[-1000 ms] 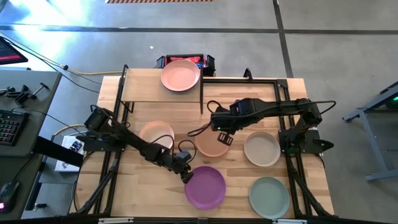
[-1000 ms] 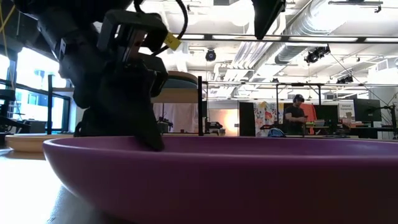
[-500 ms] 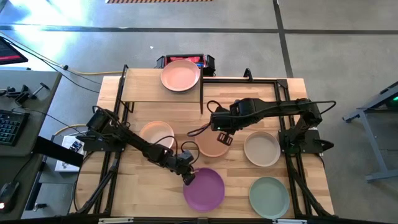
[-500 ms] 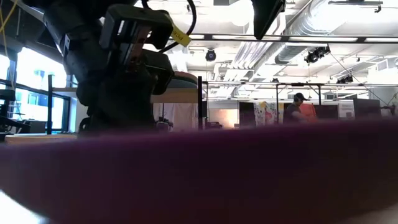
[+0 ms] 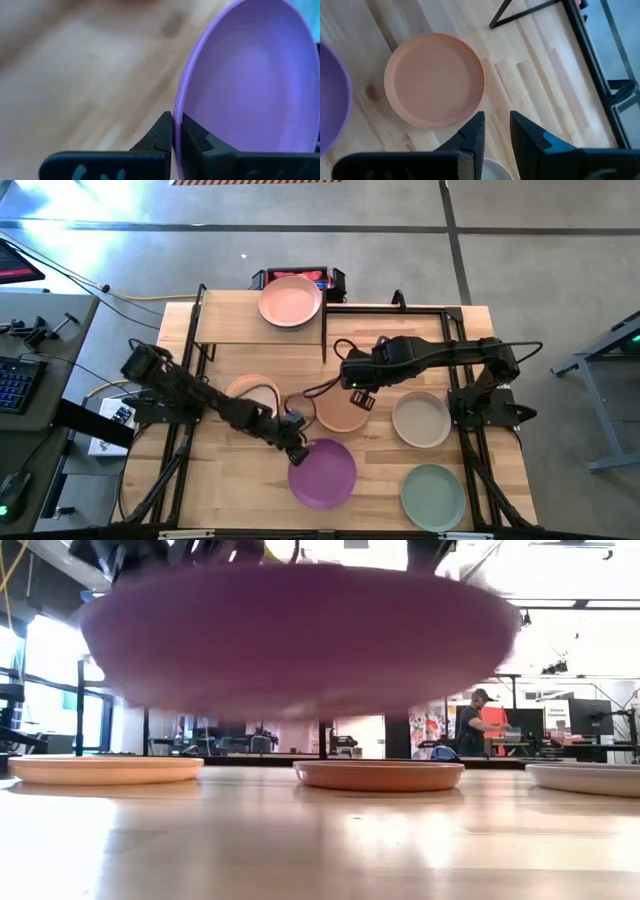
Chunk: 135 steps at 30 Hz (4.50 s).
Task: Place and stack plates onto a shelf
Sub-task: Stack the violet plate on top of the light pink plate on the shelf, then put the light pink plate on the shelf
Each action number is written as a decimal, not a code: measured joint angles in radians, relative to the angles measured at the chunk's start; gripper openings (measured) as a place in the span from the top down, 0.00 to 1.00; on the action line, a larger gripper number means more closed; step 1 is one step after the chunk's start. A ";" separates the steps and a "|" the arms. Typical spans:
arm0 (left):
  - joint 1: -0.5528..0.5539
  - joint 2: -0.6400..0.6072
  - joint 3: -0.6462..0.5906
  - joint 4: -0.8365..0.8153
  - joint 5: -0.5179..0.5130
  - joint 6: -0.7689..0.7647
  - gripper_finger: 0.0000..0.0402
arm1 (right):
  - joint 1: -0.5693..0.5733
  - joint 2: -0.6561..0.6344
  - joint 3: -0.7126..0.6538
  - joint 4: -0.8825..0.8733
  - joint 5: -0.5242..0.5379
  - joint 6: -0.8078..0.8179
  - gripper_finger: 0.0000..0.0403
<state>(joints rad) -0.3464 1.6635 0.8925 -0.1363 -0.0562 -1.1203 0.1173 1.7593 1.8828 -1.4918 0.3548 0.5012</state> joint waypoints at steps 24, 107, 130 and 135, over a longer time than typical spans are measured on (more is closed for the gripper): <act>0.639 -0.660 0.000 -0.355 -0.209 0.179 1.00 | -0.013 -0.113 0.001 0.009 0.061 -0.081 0.83; 1.277 -0.259 0.369 -0.628 0.265 0.562 0.82 | -0.013 -0.113 0.000 0.060 0.084 -0.004 0.83; 1.280 -0.294 0.370 -0.702 0.289 0.653 0.82 | -0.013 -0.113 0.000 0.060 0.084 -0.002 0.83; 1.265 -0.315 0.370 -0.776 0.408 0.746 0.82 | -0.013 -0.113 0.000 0.030 0.041 0.045 0.83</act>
<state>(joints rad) 0.9189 1.3480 1.2621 -0.9124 0.3516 -0.3746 0.1041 1.6466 1.8828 -1.4623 0.3955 0.5462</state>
